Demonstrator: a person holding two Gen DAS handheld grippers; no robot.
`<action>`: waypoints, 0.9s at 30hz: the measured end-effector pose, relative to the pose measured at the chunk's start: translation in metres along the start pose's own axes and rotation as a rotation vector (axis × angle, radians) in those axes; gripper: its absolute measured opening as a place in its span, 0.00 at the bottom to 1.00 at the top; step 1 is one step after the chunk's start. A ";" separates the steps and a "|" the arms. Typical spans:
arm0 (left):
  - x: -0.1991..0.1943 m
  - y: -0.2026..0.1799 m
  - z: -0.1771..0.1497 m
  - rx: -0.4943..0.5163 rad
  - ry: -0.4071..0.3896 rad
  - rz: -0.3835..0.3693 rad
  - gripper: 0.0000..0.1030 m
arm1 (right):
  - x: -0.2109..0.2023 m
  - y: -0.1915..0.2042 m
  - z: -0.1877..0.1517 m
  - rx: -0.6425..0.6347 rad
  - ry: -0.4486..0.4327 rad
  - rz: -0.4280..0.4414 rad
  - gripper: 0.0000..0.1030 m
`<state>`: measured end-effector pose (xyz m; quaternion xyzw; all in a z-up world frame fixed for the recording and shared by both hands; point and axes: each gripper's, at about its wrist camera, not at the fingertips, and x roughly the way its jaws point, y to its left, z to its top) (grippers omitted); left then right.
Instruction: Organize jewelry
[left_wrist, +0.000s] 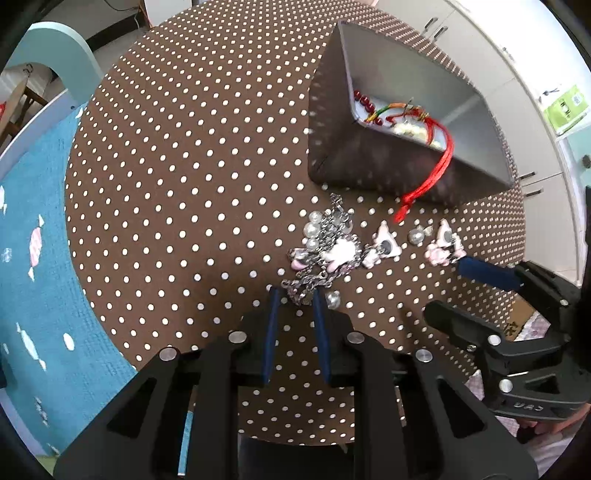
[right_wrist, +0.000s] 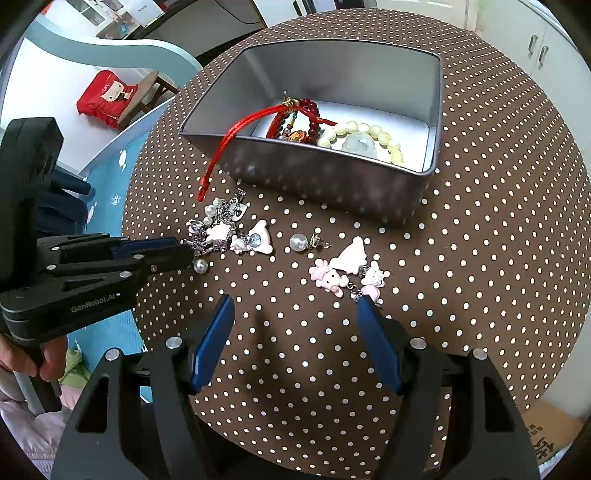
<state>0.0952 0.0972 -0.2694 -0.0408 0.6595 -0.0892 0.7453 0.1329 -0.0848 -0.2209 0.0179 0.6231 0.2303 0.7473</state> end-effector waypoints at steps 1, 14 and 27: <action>0.001 -0.002 0.000 0.011 0.000 0.011 0.11 | 0.000 0.001 0.000 -0.002 -0.001 0.000 0.64; -0.021 -0.008 0.005 0.009 -0.035 -0.023 0.03 | 0.003 0.006 0.006 -0.017 -0.004 0.005 0.64; -0.098 0.010 0.016 -0.016 -0.150 -0.100 0.02 | 0.000 0.012 0.011 -0.041 -0.022 0.019 0.64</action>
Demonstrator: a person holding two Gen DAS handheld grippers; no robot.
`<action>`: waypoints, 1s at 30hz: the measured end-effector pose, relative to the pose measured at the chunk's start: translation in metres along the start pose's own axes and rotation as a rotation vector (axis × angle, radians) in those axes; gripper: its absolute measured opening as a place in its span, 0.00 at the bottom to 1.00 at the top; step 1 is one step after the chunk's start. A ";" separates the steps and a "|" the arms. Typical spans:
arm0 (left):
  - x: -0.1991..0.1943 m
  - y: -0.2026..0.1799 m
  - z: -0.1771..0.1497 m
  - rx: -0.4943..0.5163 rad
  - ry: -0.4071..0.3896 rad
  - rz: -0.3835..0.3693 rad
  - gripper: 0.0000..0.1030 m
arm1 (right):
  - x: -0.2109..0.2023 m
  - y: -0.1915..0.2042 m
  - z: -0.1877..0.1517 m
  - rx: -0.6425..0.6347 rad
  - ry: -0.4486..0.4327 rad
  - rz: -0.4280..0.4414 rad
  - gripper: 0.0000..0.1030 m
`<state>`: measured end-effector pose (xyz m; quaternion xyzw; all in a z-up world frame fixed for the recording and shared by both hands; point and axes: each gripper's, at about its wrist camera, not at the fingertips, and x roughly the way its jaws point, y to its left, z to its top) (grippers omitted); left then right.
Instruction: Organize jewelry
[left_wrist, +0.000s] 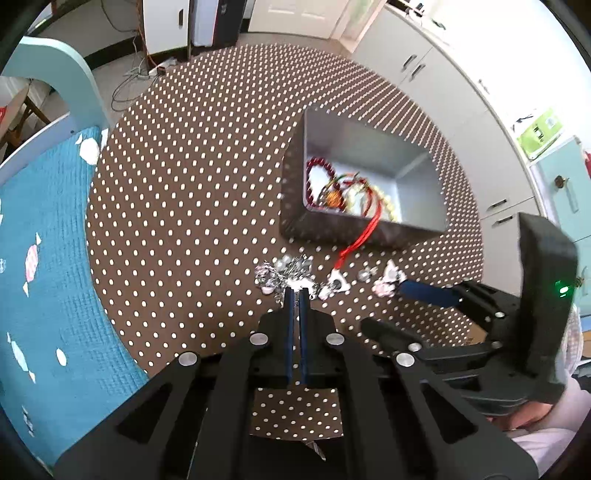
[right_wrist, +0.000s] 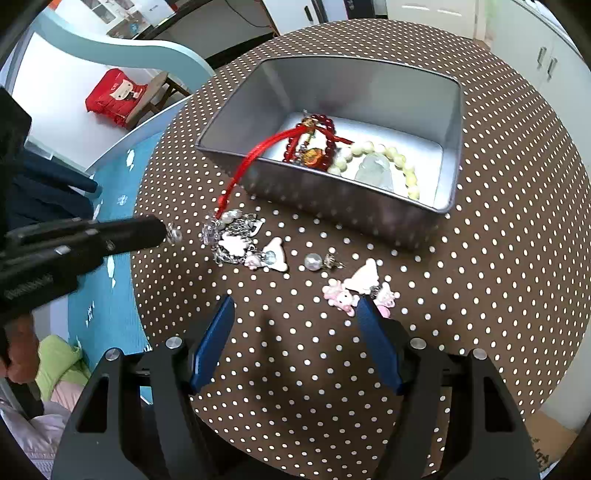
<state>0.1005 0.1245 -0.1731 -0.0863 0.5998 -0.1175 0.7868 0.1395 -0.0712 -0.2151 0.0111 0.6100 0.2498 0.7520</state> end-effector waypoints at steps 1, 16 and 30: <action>-0.006 -0.001 0.002 0.005 -0.011 -0.003 0.02 | 0.000 0.001 0.000 -0.005 -0.003 0.000 0.64; 0.024 0.007 -0.006 -0.022 0.046 -0.010 0.02 | -0.006 -0.009 -0.003 0.042 -0.010 -0.009 0.64; 0.026 0.024 -0.026 -0.057 0.062 0.031 0.02 | 0.013 0.020 0.018 -0.071 -0.027 0.040 0.42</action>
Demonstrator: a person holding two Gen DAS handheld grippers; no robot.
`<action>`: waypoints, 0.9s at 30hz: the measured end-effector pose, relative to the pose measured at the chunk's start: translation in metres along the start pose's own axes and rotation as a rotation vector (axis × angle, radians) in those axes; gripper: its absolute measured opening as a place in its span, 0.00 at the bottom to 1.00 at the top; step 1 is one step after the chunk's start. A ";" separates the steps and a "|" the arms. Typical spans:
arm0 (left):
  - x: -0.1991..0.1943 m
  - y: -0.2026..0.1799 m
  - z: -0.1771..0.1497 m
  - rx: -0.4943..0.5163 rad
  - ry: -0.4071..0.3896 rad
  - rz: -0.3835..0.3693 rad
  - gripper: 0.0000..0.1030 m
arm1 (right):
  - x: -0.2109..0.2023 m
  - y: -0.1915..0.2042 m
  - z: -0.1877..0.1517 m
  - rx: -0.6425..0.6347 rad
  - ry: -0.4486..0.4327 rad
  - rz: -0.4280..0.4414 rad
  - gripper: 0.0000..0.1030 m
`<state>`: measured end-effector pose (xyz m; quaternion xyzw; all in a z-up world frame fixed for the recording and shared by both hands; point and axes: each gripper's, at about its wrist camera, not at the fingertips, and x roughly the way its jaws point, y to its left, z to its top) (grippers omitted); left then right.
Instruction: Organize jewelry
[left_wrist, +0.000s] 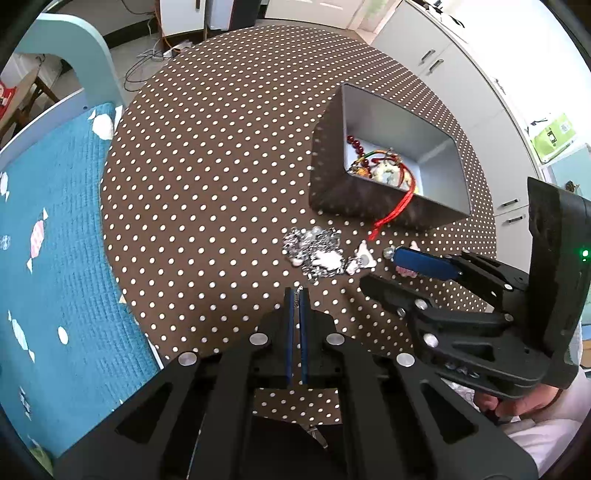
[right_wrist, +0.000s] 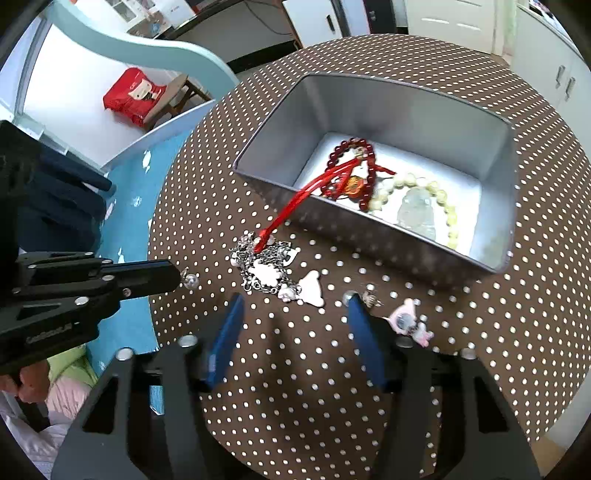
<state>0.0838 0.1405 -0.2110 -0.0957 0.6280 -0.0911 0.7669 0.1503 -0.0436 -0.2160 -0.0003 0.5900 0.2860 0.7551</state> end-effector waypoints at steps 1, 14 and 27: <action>0.001 0.001 -0.001 -0.001 0.002 0.002 0.02 | 0.004 0.003 0.000 -0.022 0.003 -0.019 0.35; 0.007 0.012 -0.005 -0.007 0.019 0.004 0.02 | 0.016 -0.004 0.000 -0.038 -0.021 -0.086 0.10; -0.004 0.011 0.009 0.000 -0.020 -0.027 0.02 | -0.013 0.001 -0.006 -0.035 -0.068 -0.037 0.10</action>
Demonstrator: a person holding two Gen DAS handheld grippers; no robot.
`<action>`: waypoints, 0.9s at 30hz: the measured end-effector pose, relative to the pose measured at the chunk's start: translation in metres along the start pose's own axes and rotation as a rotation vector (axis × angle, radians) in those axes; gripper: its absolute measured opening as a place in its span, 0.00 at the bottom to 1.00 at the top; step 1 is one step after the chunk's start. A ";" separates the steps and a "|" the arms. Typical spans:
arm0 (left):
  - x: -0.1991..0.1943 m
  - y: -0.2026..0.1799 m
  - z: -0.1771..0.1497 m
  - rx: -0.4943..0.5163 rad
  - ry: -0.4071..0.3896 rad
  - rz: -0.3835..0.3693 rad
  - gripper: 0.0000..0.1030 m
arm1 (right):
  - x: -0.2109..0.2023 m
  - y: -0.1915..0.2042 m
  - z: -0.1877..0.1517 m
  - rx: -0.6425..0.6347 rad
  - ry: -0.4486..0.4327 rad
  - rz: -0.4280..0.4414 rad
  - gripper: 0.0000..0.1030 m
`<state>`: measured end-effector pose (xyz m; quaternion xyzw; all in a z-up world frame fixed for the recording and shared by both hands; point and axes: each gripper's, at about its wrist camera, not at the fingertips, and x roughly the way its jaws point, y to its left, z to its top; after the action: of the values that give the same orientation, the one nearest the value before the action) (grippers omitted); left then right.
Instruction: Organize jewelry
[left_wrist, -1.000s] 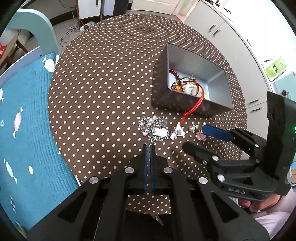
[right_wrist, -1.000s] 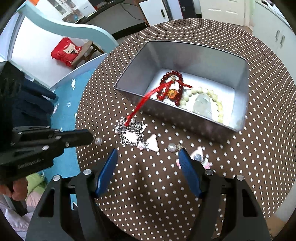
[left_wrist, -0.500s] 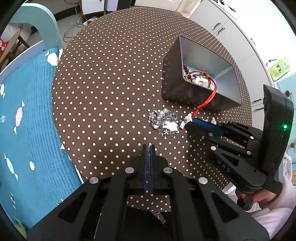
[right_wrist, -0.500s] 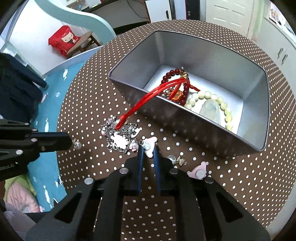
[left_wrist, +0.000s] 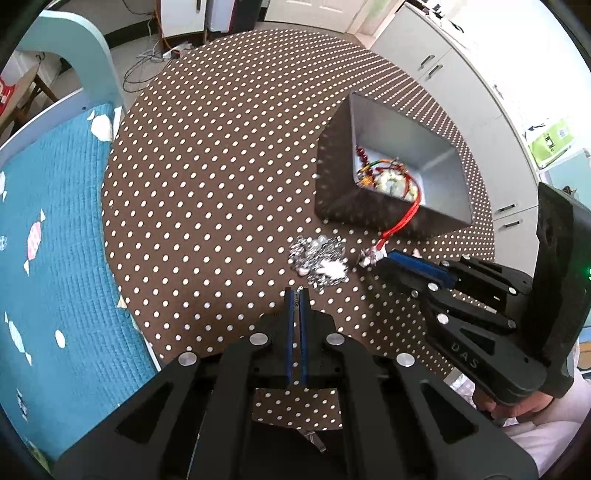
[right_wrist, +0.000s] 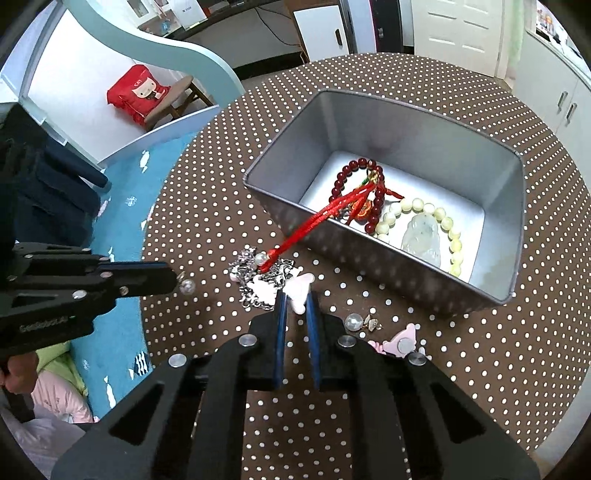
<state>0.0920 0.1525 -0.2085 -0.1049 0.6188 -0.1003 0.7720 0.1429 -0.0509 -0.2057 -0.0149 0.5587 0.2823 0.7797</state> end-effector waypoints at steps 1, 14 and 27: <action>-0.001 -0.002 0.001 0.005 -0.003 -0.004 0.02 | -0.005 0.000 0.000 0.001 -0.007 0.000 0.10; -0.009 -0.052 0.040 0.125 -0.084 -0.096 0.02 | -0.048 -0.021 0.001 0.079 -0.117 -0.040 0.10; 0.003 -0.090 0.091 0.170 -0.107 -0.108 0.02 | -0.059 -0.043 0.018 0.107 -0.156 -0.054 0.08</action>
<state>0.1796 0.0687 -0.1665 -0.0775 0.5595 -0.1883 0.8034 0.1656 -0.1054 -0.1597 0.0337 0.5098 0.2311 0.8280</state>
